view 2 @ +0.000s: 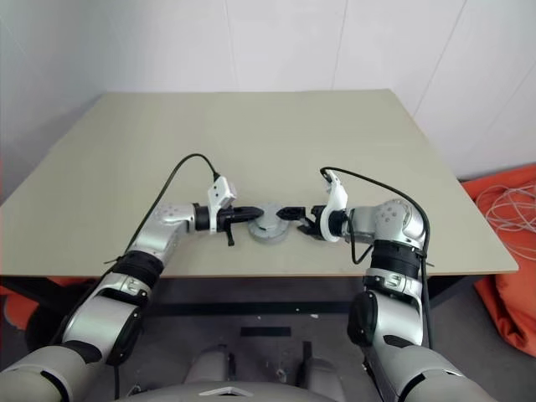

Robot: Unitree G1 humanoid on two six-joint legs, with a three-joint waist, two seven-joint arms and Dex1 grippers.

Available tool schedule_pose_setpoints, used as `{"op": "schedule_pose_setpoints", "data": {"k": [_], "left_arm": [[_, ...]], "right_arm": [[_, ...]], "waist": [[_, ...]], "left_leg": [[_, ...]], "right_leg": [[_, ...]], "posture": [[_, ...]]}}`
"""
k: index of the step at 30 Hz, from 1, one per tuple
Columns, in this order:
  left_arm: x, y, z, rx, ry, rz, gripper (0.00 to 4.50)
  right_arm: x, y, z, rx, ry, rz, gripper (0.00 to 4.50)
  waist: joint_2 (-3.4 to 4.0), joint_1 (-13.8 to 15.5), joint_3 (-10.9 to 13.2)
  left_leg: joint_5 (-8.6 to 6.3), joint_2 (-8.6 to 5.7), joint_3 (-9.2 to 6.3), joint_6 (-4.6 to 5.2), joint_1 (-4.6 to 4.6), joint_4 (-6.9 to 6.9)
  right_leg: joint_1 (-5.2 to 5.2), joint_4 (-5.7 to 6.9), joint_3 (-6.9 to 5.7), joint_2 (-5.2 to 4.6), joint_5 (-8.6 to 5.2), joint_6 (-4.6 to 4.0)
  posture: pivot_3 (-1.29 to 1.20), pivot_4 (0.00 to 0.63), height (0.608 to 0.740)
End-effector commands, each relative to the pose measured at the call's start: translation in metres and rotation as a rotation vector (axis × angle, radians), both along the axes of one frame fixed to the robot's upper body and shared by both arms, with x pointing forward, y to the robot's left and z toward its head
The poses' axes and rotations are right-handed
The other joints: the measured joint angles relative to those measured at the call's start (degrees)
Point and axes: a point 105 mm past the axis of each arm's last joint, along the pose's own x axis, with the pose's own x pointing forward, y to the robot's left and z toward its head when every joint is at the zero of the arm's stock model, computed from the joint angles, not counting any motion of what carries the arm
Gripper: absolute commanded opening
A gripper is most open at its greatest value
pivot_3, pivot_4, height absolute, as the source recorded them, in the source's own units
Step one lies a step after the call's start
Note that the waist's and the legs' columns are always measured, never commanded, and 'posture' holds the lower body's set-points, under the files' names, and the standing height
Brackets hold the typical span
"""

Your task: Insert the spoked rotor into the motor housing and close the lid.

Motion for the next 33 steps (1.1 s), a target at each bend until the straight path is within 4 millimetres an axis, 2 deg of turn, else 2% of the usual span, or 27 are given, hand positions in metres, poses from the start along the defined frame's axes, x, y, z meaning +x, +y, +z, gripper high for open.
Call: {"op": "schedule_pose_setpoints", "data": {"k": [1, 10, 19, 25, 28, 33], "left_arm": [[0.0, 0.003, -0.001, 0.03, -0.001, -0.005, 0.0], [0.0, 0.003, 0.0, 0.028, -0.004, -0.005, 0.0], [0.0, 0.002, 0.0, 0.025, -0.002, -0.006, 0.0], [0.0, 0.0, -0.001, 0.026, -0.001, -0.011, 0.0], [0.0, 0.0, 0.0, 0.027, -0.001, -0.011, 0.0], [0.001, 0.0, 0.0, 0.025, -0.003, -0.008, 0.0]], "right_arm": [[0.0, 0.007, 0.004, 0.067, 0.01, 0.008, 4.46], [0.008, 0.013, 0.006, 0.232, 0.095, -0.073, 4.46], [0.005, 0.037, 0.001, 0.291, 0.141, -0.079, 4.46], [0.004, 0.046, 0.013, 0.361, 0.102, -0.055, 4.46], [0.004, 0.048, 0.025, 0.405, 0.062, -0.028, 3.86], [0.003, 0.051, 0.034, 0.429, 0.039, 0.005, 2.26]], "waist": [[0.0, 0.0, 0.0], [0.01, -0.1, 0.0], [0.01, -0.3, 0.0], [0.02, -0.4, 0.0], [0.03, -0.4, 0.0], [0.05, -0.3, 0.0]], "left_leg": [[0.0, 0.0, 0.05, 0.0, 0.0, 0.0], [0.0, 0.06, 0.28, -0.01, 0.01, -0.03], [0.02, 0.12, 0.5, -0.05, 0.17, -0.15], [0.15, 0.13, 0.7, -0.27, 0.43, -0.48], [0.17, 0.15, 0.73, -0.3, 0.41, -0.54], [0.17, 0.18, 0.77, -0.3, 0.39, -0.56]], "right_leg": [[0.0, 0.0, 0.0, 0.0, 0.0, 0.0], [-0.07, 0.01, 0.01, -0.01, -0.01, -0.01], [-0.08, 0.02, 0.05, -0.04, 0.0, -0.02], [-0.09, 0.01, 0.18, -0.03, 0.01, -0.05], [-0.17, 0.01, 0.18, -0.02, 0.0, -0.07], [-0.25, 0.0, 0.17, -0.01, -0.02, -0.1]], "posture": [[0.0, 0.0, 0.74], [0.0, 0.0, 0.74], [0.0, 0.0, 0.74], [0.0, 0.0, 0.74], [0.0, 0.0, 0.74], [0.0, 0.0, 0.74]]}}
